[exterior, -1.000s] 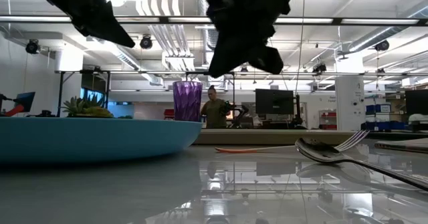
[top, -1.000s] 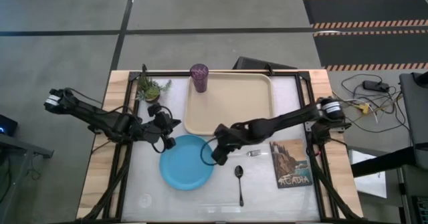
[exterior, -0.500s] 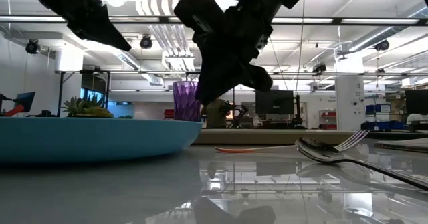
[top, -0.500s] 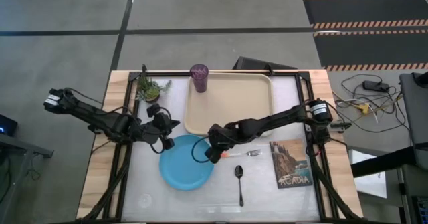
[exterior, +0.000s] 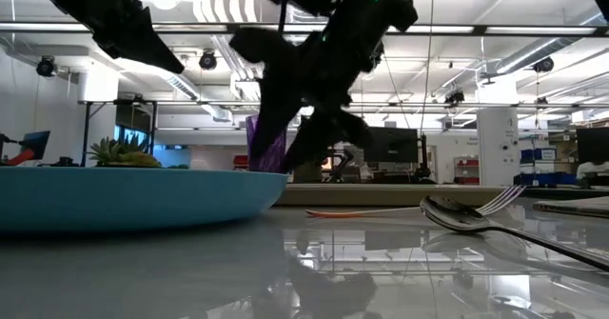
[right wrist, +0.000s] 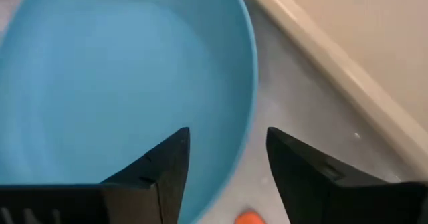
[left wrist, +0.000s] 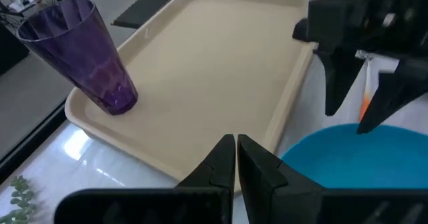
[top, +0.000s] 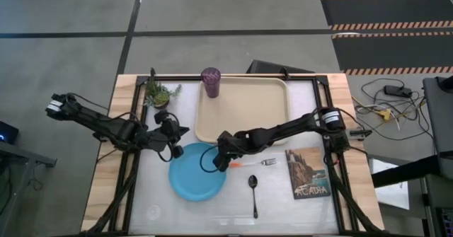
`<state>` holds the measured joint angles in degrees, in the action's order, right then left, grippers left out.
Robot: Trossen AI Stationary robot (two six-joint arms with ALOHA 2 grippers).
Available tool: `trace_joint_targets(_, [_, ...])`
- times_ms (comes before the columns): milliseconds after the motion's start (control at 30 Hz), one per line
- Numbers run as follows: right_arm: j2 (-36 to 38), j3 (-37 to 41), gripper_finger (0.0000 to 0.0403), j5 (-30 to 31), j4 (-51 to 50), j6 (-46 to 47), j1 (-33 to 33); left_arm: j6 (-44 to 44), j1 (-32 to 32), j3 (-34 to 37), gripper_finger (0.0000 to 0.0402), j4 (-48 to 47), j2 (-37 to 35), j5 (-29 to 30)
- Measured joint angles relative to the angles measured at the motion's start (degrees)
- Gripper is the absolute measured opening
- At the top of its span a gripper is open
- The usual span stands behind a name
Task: Pick and place plate/cup/fork/spoon on tray
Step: Put the blue plate on the white serving tray to the bottom right of the violet glass
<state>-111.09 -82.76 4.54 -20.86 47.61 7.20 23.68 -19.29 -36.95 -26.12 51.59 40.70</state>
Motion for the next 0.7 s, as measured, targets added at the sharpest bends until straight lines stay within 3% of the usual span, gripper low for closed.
trace_joint_targets(400, [-4.2, -0.2, 0.016, -0.1, 3.4, -0.8, 0.0, -0.3, 0.0, 0.0, 0.0, -0.1, 0.0, 0.0])
trace_joint_targets(700, [-4.2, -0.2, 0.0061, -0.1, 3.8, -1.0, 0.0, -0.4, 0.0, 0.0, 0.0, -0.1, 0.0, 0.0])
